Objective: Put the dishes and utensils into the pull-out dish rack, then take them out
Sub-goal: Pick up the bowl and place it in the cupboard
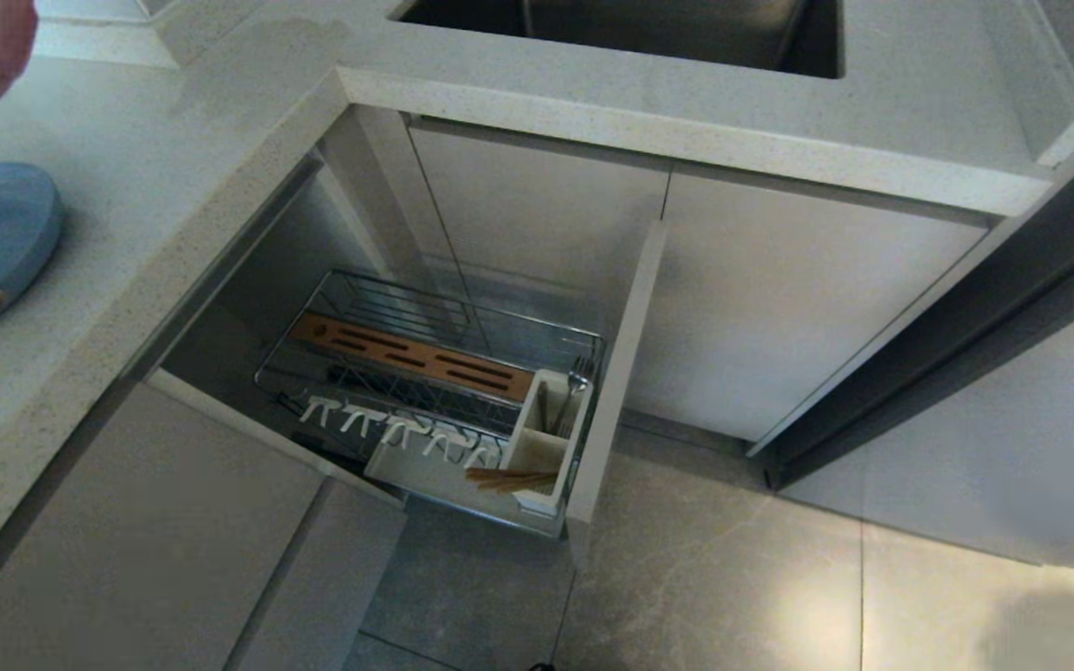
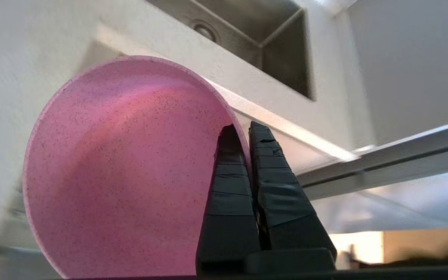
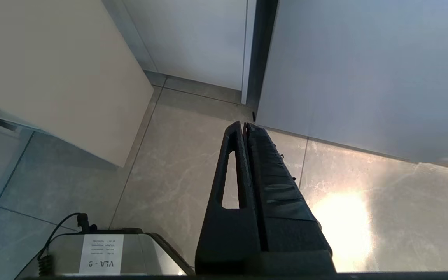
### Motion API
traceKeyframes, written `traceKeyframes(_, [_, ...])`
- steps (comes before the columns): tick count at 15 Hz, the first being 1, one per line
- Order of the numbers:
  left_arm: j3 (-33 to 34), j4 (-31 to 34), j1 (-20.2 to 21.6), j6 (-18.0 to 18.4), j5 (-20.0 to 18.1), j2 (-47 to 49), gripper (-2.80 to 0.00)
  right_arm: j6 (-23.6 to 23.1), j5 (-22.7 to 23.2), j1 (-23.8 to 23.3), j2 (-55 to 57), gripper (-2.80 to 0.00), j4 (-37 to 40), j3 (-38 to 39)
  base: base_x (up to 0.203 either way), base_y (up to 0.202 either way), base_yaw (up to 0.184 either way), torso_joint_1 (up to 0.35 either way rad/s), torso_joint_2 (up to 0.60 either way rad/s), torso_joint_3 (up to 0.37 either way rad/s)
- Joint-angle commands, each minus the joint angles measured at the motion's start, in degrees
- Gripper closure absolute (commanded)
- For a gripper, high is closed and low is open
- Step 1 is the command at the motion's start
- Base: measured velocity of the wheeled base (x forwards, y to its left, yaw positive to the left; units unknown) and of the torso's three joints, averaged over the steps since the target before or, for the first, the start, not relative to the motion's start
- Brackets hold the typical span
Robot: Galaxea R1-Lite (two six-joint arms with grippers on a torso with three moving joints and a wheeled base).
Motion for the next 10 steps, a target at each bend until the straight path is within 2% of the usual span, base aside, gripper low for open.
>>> traceKeyframes(1, [0.8,-1.2,-1.0,-6.9,-0.2,-1.3,0.0,0.0,0.0,0.0,0.0,0.0,0.0,0.0,0.0,0.0,0.0,0.0,0.0,0.0])
traceKeyframes(5, [7.5,-14.9,-1.4,-23.1,-1.2,-1.2,0.0,0.0,0.0,0.0,0.0,0.0,0.0,0.0,0.0,0.0,0.0,0.0,0.0,0.0])
traceKeyframes(8, [14.7,-25.5,-1.4,-31.4,-0.5,0.0,0.0,0.0,0.0,0.0,0.0,0.0,0.0,0.0,0.0,0.0,0.0,0.0,0.0,0.0])
traceKeyframes(10, [17.5,-28.2,-1.3,-37.5,0.4,1.9,0.0,0.0,0.0,0.0,0.0,0.0,0.0,0.0,0.0,0.0,0.0,0.0,0.0,0.0])
